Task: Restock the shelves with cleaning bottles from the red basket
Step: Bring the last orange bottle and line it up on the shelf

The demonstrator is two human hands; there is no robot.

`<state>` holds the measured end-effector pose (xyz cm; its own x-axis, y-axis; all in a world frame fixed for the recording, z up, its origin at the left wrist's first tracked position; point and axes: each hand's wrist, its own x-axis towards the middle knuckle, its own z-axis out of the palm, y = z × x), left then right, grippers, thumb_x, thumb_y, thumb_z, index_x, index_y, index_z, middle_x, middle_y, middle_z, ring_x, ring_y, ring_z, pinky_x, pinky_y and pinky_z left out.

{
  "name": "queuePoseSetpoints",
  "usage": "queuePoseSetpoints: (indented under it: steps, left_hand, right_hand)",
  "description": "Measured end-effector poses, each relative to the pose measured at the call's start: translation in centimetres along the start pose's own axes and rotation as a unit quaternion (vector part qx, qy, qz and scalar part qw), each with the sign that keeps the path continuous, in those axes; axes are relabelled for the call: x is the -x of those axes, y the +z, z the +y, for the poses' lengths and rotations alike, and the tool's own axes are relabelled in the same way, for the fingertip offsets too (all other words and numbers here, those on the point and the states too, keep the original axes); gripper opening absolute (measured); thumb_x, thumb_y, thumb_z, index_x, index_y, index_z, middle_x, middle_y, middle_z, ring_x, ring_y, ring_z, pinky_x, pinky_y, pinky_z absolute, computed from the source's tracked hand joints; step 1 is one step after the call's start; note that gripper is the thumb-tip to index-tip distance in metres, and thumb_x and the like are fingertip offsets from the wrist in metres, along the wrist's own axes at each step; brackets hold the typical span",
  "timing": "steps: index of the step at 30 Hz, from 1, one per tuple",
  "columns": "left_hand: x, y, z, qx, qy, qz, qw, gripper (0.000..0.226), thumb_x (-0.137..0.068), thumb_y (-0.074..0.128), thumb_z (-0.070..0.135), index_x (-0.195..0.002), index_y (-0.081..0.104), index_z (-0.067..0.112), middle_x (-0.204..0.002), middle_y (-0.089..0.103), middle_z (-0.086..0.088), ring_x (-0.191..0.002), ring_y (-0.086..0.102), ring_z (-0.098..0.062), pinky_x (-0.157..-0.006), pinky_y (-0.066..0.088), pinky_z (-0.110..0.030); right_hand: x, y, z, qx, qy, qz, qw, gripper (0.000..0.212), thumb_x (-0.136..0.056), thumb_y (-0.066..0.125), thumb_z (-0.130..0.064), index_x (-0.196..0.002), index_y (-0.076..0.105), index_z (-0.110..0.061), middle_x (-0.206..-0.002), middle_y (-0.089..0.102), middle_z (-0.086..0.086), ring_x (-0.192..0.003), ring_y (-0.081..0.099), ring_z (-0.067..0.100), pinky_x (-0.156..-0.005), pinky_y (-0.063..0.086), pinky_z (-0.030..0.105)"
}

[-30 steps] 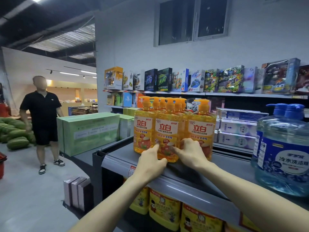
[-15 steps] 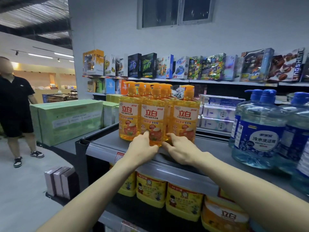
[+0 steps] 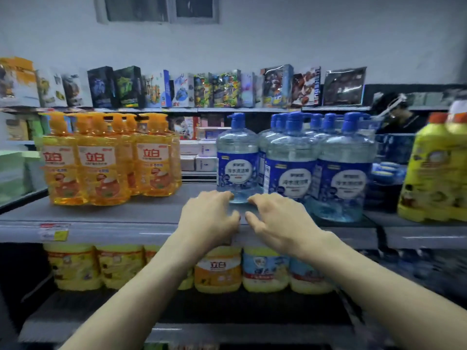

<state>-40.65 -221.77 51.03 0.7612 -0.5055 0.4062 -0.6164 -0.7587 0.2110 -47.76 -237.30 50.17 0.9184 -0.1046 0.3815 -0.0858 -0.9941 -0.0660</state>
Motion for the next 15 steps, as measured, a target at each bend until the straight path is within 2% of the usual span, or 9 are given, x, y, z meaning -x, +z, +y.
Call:
queuePoseSetpoints:
  steps: [4, 8, 10, 15]
  left_hand:
    - [3.0, 2.2, 10.3, -0.015, 0.063, 0.026, 0.998, 0.048, -0.099, 0.051, 0.047, -0.142, 0.059, 0.025, -0.129, 0.068, -0.002, -0.122, 0.06, -0.028, -0.096, 0.052, -0.042]
    - [5.9, 4.9, 19.7, -0.034, 0.094, 0.041, 0.994, 0.043, -0.1, 0.048, 0.047, -0.132, 0.061, 0.022, -0.12, 0.069, -0.003, -0.116, 0.061, -0.03, -0.091, 0.047, -0.041]
    - [7.3, 6.6, 24.2, -0.01, 0.109, 0.03, 0.994, 0.041, -0.099, 0.049, 0.046, -0.129, 0.063, 0.023, -0.116, 0.07, -0.003, -0.113, 0.062, -0.03, -0.088, 0.048, -0.041]
    - [11.2, 12.3, 34.7, 0.034, 0.148, -0.04, 0.988, 0.039, -0.102, 0.048, 0.045, -0.131, 0.062, 0.023, -0.118, 0.07, -0.003, -0.114, 0.062, -0.031, -0.084, 0.047, -0.041]
  right_hand:
    - [8.9, -2.8, 6.9, 0.035, 0.035, 0.032, 0.998, 0.045, -0.106, 0.046, -0.047, -0.141, 0.057, -0.021, -0.131, 0.066, 0.003, -0.123, 0.058, 0.027, -0.098, 0.046, 0.043]
    - [17.0, -4.7, 13.7, 0.093, 0.094, 0.046, 0.99, 0.041, -0.101, 0.047, -0.048, -0.124, 0.066, -0.02, -0.113, 0.073, 0.004, -0.107, 0.065, 0.03, -0.087, 0.05, 0.046]
    - [21.1, -5.7, 16.9, 0.11, 0.135, 0.039, 0.984, 0.039, -0.102, 0.046, -0.048, -0.121, 0.066, -0.021, -0.112, 0.072, 0.003, -0.107, 0.064, 0.029, -0.088, 0.05, 0.045]
    - [31.8, -5.9, 24.2, 0.13, 0.234, 0.022, 0.963, 0.042, -0.106, 0.042, -0.05, -0.128, 0.062, -0.021, -0.116, 0.07, 0.001, -0.111, 0.063, 0.026, -0.092, 0.048, 0.042]
